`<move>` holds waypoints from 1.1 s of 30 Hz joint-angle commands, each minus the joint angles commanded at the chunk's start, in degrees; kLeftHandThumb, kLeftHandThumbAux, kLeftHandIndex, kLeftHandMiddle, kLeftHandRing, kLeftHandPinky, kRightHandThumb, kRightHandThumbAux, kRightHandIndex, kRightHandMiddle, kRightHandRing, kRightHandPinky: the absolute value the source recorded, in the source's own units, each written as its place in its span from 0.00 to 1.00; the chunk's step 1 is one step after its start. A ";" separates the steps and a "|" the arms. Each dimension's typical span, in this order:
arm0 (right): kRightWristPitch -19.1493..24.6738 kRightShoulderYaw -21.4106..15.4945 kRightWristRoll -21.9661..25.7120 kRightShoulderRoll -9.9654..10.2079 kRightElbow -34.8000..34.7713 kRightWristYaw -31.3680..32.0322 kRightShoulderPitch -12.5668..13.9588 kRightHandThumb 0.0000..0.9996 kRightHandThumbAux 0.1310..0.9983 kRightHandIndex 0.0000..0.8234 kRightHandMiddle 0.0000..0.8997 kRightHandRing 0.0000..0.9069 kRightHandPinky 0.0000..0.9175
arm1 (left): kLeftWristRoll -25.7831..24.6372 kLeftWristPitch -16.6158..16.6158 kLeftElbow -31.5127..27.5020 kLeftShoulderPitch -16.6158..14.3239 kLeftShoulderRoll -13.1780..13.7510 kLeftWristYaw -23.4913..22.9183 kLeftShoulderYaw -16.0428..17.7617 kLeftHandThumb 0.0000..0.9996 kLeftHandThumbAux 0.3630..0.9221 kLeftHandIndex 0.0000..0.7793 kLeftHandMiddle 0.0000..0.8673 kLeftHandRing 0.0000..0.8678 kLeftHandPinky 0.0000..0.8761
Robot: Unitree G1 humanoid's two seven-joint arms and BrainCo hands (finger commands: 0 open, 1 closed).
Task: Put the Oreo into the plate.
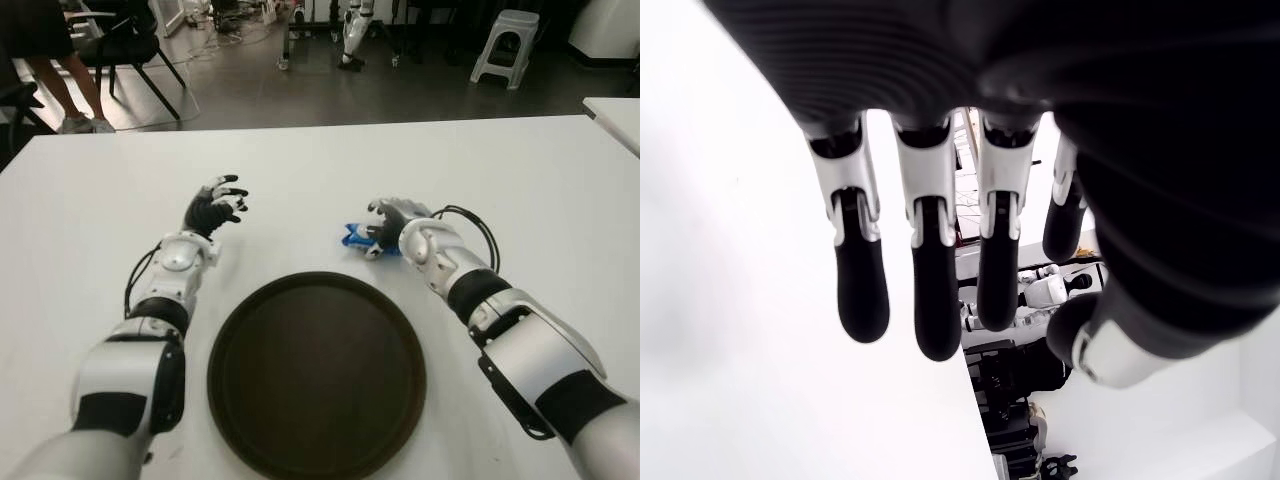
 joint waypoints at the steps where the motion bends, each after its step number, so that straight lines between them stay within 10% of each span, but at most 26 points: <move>1: 0.07 -0.05 0.07 -0.02 -0.02 -0.08 -0.03 0.00 0.76 0.26 0.27 0.27 0.29 | 0.02 -0.01 -0.02 0.01 0.00 -0.04 -0.03 0.21 0.61 0.25 0.37 0.44 0.49; 19: 1.05 0.21 -0.37 -0.48 -0.86 1.00 -0.58 0.00 0.73 0.27 0.26 0.25 0.23 | -0.79 -0.27 -0.13 -0.01 -0.14 -1.20 0.63 0.26 0.60 0.25 0.36 0.43 0.48; 33: 0.20 1.01 -1.16 -1.23 -1.55 0.35 -0.53 0.00 0.87 0.46 0.41 0.40 0.41 | -0.75 -0.45 -0.05 0.01 -0.11 -1.33 0.68 0.21 0.61 0.24 0.37 0.45 0.50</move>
